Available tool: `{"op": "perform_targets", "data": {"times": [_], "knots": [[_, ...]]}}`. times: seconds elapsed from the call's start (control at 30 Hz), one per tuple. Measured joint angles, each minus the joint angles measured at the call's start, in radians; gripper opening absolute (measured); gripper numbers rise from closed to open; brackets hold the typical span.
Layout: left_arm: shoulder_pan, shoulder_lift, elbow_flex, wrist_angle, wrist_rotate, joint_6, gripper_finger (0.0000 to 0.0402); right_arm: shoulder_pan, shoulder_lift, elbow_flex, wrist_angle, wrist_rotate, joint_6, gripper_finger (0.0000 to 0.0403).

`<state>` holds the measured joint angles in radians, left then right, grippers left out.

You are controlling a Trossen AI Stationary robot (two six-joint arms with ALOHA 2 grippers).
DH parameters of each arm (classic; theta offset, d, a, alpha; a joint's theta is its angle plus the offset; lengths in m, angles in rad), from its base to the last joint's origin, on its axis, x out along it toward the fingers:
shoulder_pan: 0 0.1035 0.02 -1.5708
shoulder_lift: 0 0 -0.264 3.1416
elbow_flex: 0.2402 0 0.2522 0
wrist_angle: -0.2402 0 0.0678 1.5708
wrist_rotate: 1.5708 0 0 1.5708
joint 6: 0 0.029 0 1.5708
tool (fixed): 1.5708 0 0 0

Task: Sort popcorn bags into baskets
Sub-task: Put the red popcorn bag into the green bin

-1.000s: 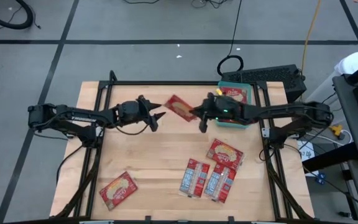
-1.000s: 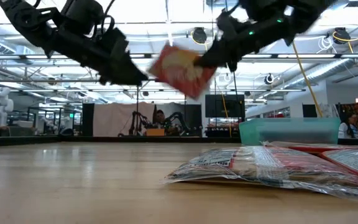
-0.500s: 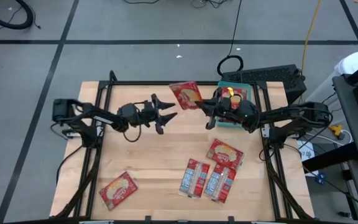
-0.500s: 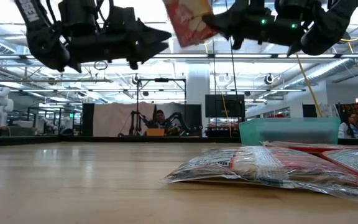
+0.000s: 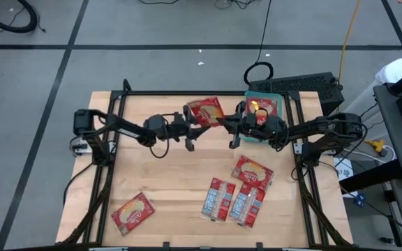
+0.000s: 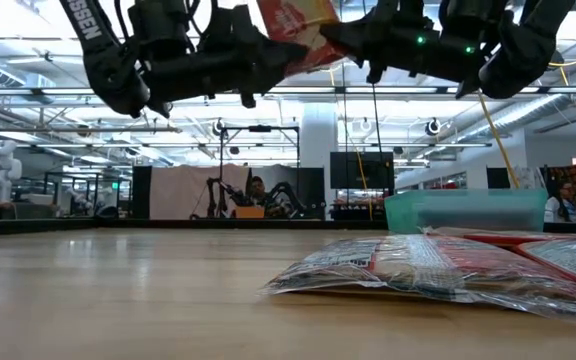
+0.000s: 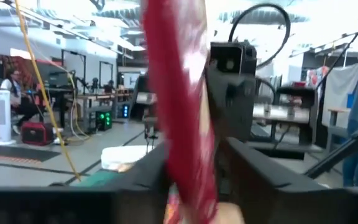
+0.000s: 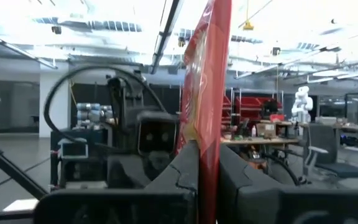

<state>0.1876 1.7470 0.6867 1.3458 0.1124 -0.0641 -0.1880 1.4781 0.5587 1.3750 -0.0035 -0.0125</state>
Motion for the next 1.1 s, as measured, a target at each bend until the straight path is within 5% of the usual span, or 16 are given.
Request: {"op": "perform_targets", "data": {"times": [0.17, 0.43, 0.6, 0.83, 1.1], "knots": [[0.038, -0.033, -0.038, -0.01, 0.051, -0.05, 0.002, 0.0, 0.001, 0.0, 0.018, -0.002, 0.0, 0.001], [0.118, -0.138, -0.114, -0.19, 0.164, -0.077, 0.003, -0.001, -0.002, 0.001, -0.079, 0.006, 0.098, 0.0072], [0.183, -0.291, -0.158, -0.502, 0.306, -0.037, 0.0018, 0.0, -0.026, 0.001, -0.304, 0.001, 0.192, 0.0131], [0.231, -0.496, -0.164, -1.108, 0.31, 0.13, 0.0036, 0.0, -0.12, 0.001, -0.675, 0.002, 0.266, 0.0196], [0.222, -0.523, -0.164, -1.348, 0.304, 0.191, 0.0018, 0.0, -0.16, 0.053, -0.744, 0.004, 0.27, 0.022]]}}
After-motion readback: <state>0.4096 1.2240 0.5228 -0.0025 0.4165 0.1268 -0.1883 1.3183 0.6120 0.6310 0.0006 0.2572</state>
